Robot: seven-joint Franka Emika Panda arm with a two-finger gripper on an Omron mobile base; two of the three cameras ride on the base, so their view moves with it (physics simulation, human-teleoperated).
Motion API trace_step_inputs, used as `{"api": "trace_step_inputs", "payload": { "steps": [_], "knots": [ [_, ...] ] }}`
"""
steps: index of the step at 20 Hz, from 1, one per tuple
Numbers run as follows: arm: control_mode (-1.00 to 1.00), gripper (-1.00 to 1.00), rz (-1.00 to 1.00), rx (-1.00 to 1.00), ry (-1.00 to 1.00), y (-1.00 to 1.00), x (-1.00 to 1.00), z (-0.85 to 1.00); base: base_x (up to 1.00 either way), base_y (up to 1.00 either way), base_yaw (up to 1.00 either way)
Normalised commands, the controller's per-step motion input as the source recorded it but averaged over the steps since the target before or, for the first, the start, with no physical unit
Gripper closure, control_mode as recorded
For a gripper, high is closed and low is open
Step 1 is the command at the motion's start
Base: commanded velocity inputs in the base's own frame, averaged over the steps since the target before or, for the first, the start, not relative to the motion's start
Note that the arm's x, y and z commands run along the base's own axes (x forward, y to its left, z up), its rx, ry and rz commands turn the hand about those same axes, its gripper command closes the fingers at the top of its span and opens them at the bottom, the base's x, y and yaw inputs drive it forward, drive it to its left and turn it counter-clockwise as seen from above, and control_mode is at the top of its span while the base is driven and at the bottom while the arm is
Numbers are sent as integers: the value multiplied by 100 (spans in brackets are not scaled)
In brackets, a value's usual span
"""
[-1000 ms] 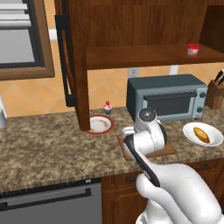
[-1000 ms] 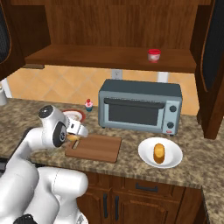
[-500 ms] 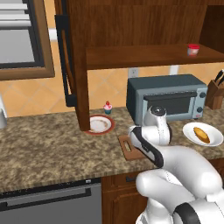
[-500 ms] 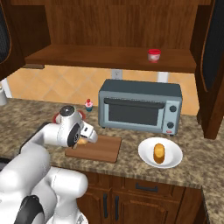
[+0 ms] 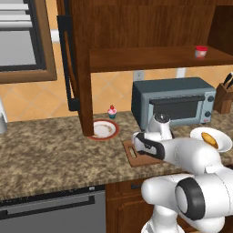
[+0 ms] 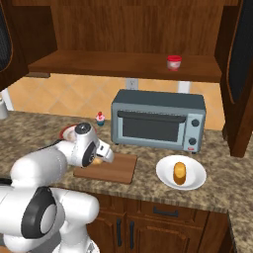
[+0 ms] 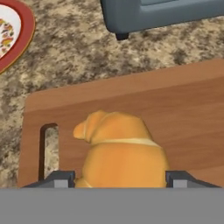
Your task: From the different types of pastries on the counter, select a croissant and place it on the cutting board. Then retrieve a jar of jam from the cabinet and place it alongside the croissant on the cutting board.
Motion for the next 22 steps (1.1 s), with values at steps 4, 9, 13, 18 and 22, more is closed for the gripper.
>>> {"api": "trace_step_inputs", "payload": {
  "steps": [4,9,13,18,22],
  "knots": [
    [-100,-100,0,1,0,0,0,-4,0,0,0],
    [-100,-100,0,0,0,0,0,1,0,0,0],
    [-100,-100,0,0,0,0,0,19,0,0,0],
    [-100,-100,0,1,-8,-8,-5,78,0,0,0],
    [-100,-100,0,8,-5,-31,-11,99,0,0,0]
  ]
}}
